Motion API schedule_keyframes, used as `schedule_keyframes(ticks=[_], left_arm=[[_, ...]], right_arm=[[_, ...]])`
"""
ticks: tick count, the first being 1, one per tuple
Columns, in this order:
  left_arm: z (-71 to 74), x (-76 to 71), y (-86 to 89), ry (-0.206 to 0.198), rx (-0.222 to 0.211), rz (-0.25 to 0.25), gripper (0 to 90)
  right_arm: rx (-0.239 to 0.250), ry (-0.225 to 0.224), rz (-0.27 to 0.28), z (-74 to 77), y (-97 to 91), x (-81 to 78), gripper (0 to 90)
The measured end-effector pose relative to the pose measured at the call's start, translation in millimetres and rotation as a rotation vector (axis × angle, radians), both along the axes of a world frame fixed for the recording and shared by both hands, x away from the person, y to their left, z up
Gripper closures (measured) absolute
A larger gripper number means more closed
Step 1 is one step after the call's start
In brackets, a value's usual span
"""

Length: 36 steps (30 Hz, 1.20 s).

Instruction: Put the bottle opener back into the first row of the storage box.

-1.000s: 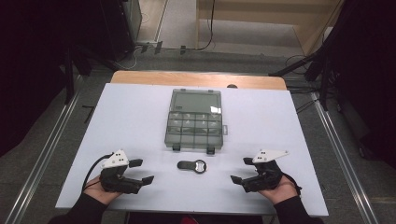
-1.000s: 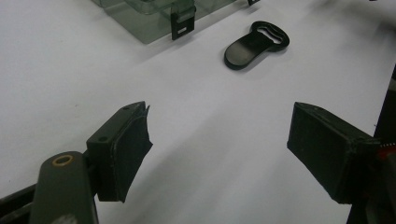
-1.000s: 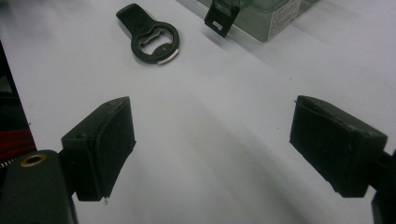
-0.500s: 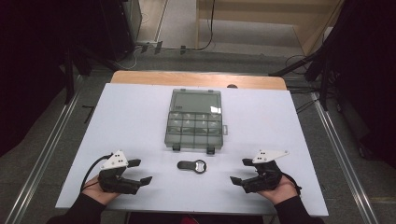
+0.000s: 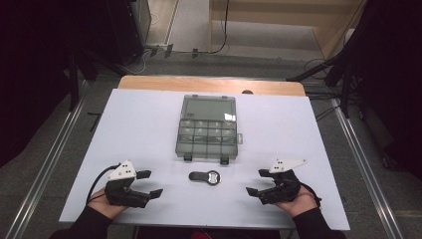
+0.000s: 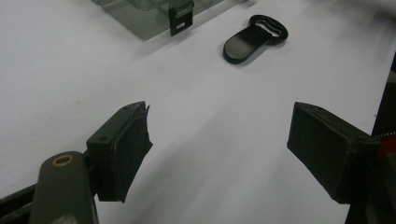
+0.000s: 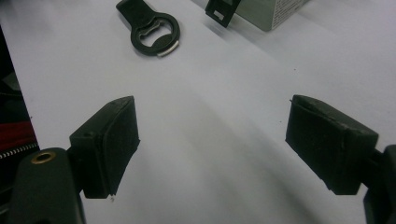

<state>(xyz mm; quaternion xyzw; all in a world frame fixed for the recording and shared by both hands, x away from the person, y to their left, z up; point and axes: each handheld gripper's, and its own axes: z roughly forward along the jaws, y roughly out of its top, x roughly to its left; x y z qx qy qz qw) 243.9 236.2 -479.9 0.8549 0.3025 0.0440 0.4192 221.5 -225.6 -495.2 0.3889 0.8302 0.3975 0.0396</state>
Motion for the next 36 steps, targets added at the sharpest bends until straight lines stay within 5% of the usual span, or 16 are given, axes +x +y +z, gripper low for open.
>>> schedule_keyframes(ticks=[29, 36], left_arm=[[-0.7, 0.6, 1.7, 0.009, 0.010, 0.008, 20.4], [-1.8, 1.2, 1.9, 0.010, 0.009, 0.005, 20.3]], right_arm=[[0.004, 0.019, 0.002, 1.1, -1.5, 0.1, 19.1], [0.002, 0.000, 0.044, 2.6, 3.8, 3.7, 19.6]])
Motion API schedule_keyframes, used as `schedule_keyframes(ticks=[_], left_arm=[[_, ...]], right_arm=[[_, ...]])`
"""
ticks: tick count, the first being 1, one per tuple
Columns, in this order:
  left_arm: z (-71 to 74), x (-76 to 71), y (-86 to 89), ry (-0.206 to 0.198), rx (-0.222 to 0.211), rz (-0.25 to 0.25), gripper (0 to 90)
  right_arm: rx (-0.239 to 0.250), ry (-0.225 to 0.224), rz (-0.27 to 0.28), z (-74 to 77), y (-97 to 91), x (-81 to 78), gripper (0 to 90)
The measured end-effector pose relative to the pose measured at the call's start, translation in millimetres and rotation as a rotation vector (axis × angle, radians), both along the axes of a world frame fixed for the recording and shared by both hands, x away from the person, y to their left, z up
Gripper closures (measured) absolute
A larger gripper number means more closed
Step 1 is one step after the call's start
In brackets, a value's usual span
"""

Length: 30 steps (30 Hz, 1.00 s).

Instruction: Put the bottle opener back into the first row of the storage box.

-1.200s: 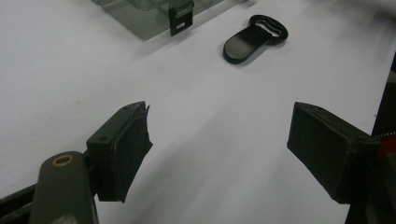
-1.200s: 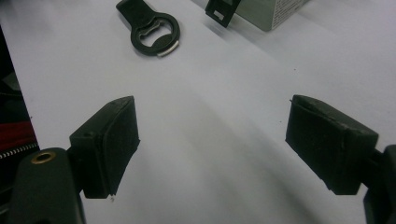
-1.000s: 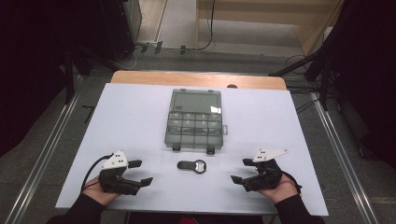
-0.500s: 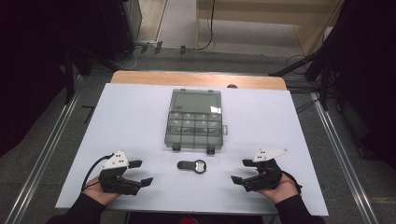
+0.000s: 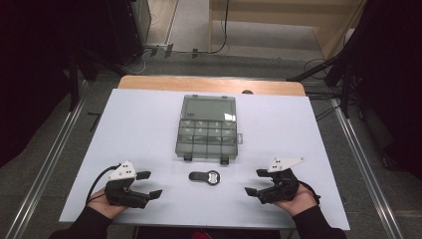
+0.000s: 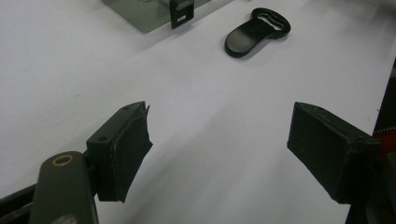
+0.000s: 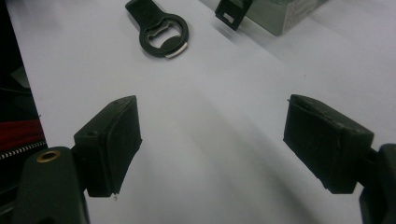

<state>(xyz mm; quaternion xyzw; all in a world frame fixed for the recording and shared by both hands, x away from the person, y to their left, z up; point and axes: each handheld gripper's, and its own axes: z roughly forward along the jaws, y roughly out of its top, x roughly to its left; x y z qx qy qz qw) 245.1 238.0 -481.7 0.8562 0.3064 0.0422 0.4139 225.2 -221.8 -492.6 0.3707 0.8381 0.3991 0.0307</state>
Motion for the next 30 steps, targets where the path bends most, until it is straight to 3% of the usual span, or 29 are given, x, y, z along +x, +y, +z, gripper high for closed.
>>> schedule_keyframes(ticks=[2, 13, 18, 28, 30], left_arm=[[0.0, 1.3, 1.5, 0.002, 0.000, 0.003, 20.4], [-1.5, 0.9, -0.3, 0.009, 0.009, 0.001, 20.4], [-1.2, -0.2, 0.5, 0.006, 0.002, 0.006, 20.4], [-1.4, -2.2, 0.4, 0.002, 0.007, 0.003, 20.4], [-0.9, -3.2, -0.5, -0.001, 0.003, -0.002, 20.4]], right_arm=[[-0.002, -0.017, 0.024, 0.8, 2.3, 1.0, 19.5], [-0.007, -0.022, 0.108, 1.2, 9.0, 13.3, 18.8], [-0.016, 0.008, 0.098, 1.3, 12.8, 20.3, 18.0], [-0.024, 0.007, 0.083, 7.8, 19.6, 25.5, 20.7], [-0.020, 0.024, 0.089, 9.9, 22.2, 27.3, 21.8]])
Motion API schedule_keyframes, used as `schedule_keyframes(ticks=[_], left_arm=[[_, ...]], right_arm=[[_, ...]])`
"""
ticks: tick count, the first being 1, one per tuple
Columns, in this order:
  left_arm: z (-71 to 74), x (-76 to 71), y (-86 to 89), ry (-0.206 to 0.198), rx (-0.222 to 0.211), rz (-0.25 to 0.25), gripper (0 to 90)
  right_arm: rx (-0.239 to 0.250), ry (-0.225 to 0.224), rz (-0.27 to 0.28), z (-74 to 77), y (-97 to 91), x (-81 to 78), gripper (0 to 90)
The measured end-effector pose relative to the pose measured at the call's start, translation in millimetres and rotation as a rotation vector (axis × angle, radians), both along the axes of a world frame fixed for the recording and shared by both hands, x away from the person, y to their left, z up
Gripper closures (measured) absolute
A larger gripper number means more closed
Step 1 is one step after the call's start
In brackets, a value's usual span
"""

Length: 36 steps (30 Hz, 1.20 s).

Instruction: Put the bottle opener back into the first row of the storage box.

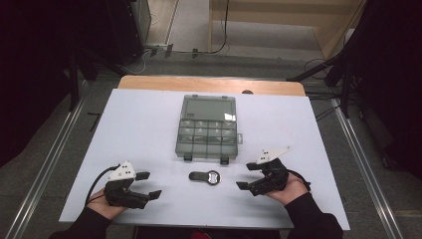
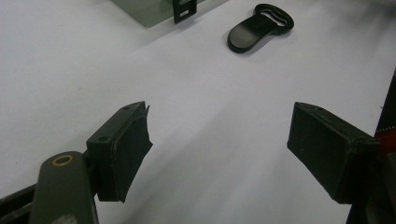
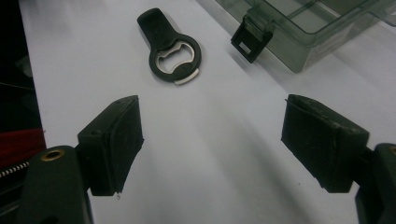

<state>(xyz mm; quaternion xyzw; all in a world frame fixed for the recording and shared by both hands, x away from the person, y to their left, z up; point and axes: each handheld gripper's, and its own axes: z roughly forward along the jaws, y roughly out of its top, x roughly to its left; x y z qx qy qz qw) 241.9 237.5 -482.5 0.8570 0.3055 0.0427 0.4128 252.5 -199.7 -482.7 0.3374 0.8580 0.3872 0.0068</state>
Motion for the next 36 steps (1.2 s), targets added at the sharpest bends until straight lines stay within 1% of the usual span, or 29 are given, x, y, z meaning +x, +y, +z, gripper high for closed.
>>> schedule_keyframes(ticks=[2, 3, 5, 8, 14, 16, 17, 18, 19, 20, 21, 22, 23, 29, 30, 33, 34, 36], left_arm=[[0.3, -0.3, -0.1, -0.003, -0.003, -0.004, 20.3], [0.5, -0.3, -0.1, -0.003, -0.007, -0.004, 20.4], [0.5, 0.0, 0.1, -0.002, -0.008, -0.001, 20.4], [0.4, -0.2, -0.2, -0.004, -0.004, -0.002, 20.4], [0.2, -0.4, -0.6, -0.004, 0.002, -0.005, 20.3], [0.3, -0.6, -0.6, -0.004, 0.006, -0.007, 20.3], [0.3, -0.8, -0.8, -0.003, 0.007, -0.008, 20.4], [0.2, -1.0, -1.0, -0.001, 0.005, -0.010, 20.3], [0.0, -1.2, -1.3, -0.003, 0.004, -0.010, 20.3], [-0.1, -1.1, -1.3, -0.004, 0.004, -0.011, 20.4], [-0.2, -1.1, -1.4, -0.003, 0.006, -0.010, 20.4], [-0.2, -1.1, -1.4, -0.003, 0.006, -0.010, 20.4], [-0.1, -1.1, -1.4, -0.003, 0.007, -0.009, 20.3], [-0.2, -1.4, -1.5, -0.005, 0.008, -0.011, 20.4], [-0.1, -1.7, -1.6, -0.004, 0.009, -0.012, 20.3], [-0.3, -1.9, -1.7, -0.006, 0.012, -0.017, 20.4], [-0.3, -2.3, -2.0, -0.005, 0.017, -0.018, 20.3], [-0.3, -2.6, -2.4, -0.007, 0.017, -0.020, 20.4]], right_arm=[[-0.003, 0.009, 0.004, 0.6, 2.5, 1.5, 23.0], [-0.009, 0.017, 0.014, 0.6, 5.4, 3.6, 24.1], [-0.011, 0.016, 0.018, 0.7, 6.8, 4.0, 24.5], [-0.012, 0.006, 0.033, 1.0, 11.2, 5.8, 25.4], [-0.019, 0.001, 0.066, 1.4, 19.1, 8.1, 26.4], [-0.019, -0.008, 0.083, 1.4, 21.1, 9.6, 27.0], [-0.016, 0.004, 0.090, 1.8, 22.3, 10.2, 27.4], [-0.016, 0.001, 0.113, 2.3, 24.1, 11.9, 28.4], [-0.016, 0.001, 0.113, 2.3, 24.1, 11.9, 28.4], [-0.018, -0.005, 0.127, 2.8, 25.0, 12.2, 28.8], [-0.021, -0.025, 0.153, 3.6, 26.8, 12.7, 29.0], [-0.021, -0.025, 0.153, 3.6, 26.8, 12.7, 29.0], [-0.031, -0.032, 0.167, 4.8, 28.7, 13.4, 29.1], [-0.032, -0.034, 0.183, 6.9, 33.2, 17.0, 29.9], [-0.038, -0.042, 0.201, 8.2, 35.6, 18.0, 30.1], [-0.036, -0.046, 0.216, 8.9, 37.1, 18.9, 30.3], [-0.032, -0.044, 0.243, 9.2, 39.2, 20.1, 30.1], [-0.034, -0.043, 0.252, 9.2, 40.2, 20.5, 30.0]])
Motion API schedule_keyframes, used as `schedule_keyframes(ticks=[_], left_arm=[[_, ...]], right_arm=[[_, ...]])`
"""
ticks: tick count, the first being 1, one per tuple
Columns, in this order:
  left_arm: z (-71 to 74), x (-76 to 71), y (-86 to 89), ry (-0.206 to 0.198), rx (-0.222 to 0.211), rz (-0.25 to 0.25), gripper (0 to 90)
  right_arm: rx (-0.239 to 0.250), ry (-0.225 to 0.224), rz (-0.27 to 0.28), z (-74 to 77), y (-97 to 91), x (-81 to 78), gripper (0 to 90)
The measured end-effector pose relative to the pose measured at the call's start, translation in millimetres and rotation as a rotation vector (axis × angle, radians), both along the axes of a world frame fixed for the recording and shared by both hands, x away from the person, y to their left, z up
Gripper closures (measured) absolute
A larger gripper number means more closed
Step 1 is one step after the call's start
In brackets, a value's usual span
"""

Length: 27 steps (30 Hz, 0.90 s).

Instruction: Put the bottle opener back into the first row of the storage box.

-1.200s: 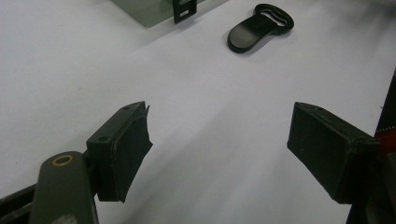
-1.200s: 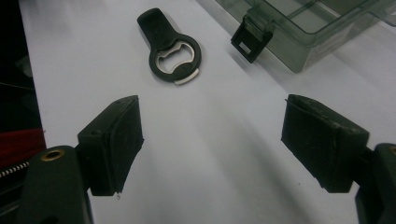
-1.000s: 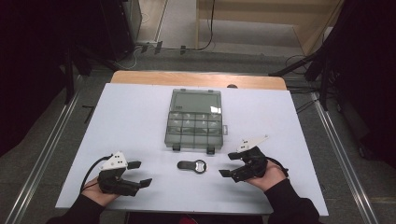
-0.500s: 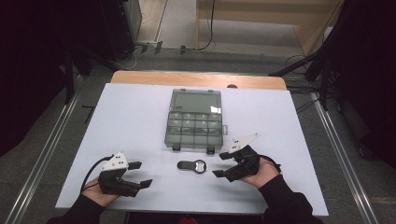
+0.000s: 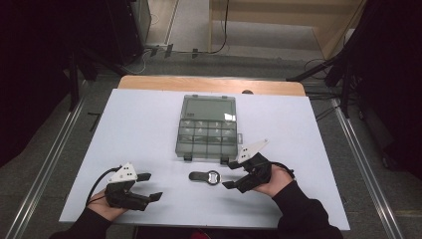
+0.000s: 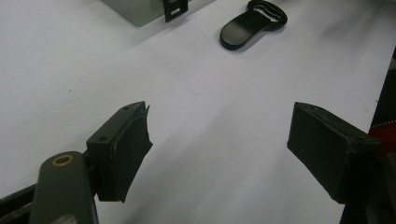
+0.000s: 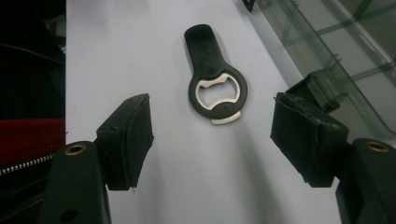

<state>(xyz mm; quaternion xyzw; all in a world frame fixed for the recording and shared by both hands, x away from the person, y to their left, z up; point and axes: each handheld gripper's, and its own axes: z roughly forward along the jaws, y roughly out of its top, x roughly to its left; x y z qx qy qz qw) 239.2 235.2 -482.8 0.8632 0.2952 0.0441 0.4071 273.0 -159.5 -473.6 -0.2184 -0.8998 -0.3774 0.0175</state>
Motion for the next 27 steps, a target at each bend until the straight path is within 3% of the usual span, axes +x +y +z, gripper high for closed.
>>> schedule_keyframes(ticks=[5, 18, 27], left_arm=[[0.8, 0.1, 0.8, -0.004, -0.001, 0.004, 20.4], [0.8, -0.1, 1.0, -0.004, -0.001, 0.006, 20.4], [0.0, 1.3, 0.9, 0.006, -0.016, 0.018, 20.4]], right_arm=[[-0.013, -0.014, 0.048, 0.7, 7.7, 1.9, 29.6], [0.005, -0.021, 0.105, 4.5, 21.5, 10.8, 30.0], [-0.015, -0.025, 0.137, 0.7, 35.3, 18.2, 31.2]])
